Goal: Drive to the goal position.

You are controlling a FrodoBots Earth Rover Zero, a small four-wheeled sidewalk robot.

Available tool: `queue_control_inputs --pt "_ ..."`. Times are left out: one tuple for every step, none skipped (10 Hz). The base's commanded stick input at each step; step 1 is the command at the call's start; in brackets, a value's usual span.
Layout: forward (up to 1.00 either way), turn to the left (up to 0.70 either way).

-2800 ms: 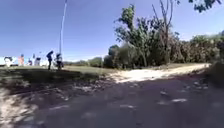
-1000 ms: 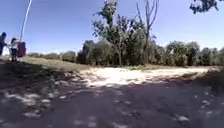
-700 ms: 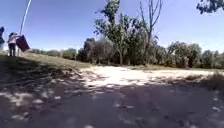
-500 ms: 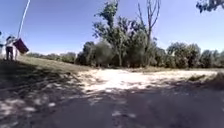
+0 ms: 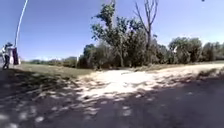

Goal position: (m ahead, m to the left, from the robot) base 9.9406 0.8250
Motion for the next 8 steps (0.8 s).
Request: queue_control_inputs --pt "0.85 0.0" --pt "0.85 0.0" --pt "0.85 0.0" --pt "0.85 0.0" --pt "0.85 -0.02" --pt "0.85 -0.09" --pt "0.85 -0.18" --pt "0.85 -0.17"
